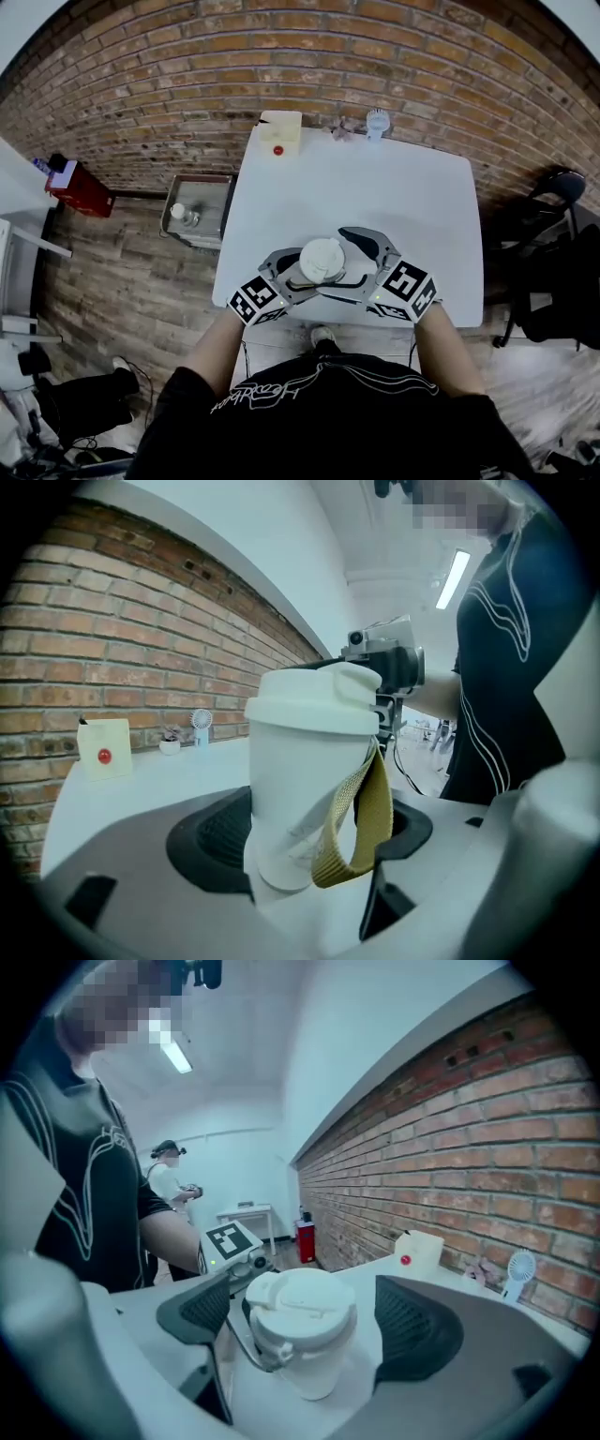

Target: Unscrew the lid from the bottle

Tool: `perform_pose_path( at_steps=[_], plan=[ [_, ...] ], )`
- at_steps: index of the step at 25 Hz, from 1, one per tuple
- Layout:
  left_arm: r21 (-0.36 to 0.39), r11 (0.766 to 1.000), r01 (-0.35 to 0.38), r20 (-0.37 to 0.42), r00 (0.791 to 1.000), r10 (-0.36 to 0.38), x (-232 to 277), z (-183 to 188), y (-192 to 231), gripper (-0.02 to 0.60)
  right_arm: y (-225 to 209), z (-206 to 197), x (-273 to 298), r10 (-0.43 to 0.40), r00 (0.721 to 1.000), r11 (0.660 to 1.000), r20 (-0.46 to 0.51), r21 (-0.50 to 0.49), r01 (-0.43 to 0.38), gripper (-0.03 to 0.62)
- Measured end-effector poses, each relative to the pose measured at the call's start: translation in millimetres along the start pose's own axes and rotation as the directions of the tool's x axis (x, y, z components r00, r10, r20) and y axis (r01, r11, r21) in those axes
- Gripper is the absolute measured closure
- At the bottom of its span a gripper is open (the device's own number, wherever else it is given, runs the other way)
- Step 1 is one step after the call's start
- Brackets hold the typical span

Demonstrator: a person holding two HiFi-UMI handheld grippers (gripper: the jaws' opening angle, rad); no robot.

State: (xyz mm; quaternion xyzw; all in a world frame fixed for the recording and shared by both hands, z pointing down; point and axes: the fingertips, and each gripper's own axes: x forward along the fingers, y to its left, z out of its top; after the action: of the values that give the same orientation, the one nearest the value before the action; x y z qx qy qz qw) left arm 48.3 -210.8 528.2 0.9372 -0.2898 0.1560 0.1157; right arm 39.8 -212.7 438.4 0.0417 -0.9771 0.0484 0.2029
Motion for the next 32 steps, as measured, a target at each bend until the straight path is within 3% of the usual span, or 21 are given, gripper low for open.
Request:
perform_pose_path(
  at_steps=[7,14,26,32],
  plan=[
    [-0.008,1.0,0.002,-0.001,1.0,-0.002,2,-1,0,0.221,-5,-14,8,-0.171,0.985,0.982,0.009,0.088,0.17,0.128],
    [-0.012,1.0,0.002,-0.011,1.0,-0.002,1,-1,0,0.221,-4,-14,17,-0.239,0.971,0.97,-0.003,0.037,0.239,0.189],
    [-0.022,1.0,0.004,-0.006,1.0,-0.004,2,-1,-1,0.221,-5,-17,17,-0.188,0.982,0.982,-0.014,0.001,0.188,0.186],
    [-0.021,1.0,0.005,-0.017,1.0,-0.005,2,0,-1,0.221,-1,-19,16,-0.054,0.997,0.996,-0.052,-0.075,0.05,0.189]
  ],
)
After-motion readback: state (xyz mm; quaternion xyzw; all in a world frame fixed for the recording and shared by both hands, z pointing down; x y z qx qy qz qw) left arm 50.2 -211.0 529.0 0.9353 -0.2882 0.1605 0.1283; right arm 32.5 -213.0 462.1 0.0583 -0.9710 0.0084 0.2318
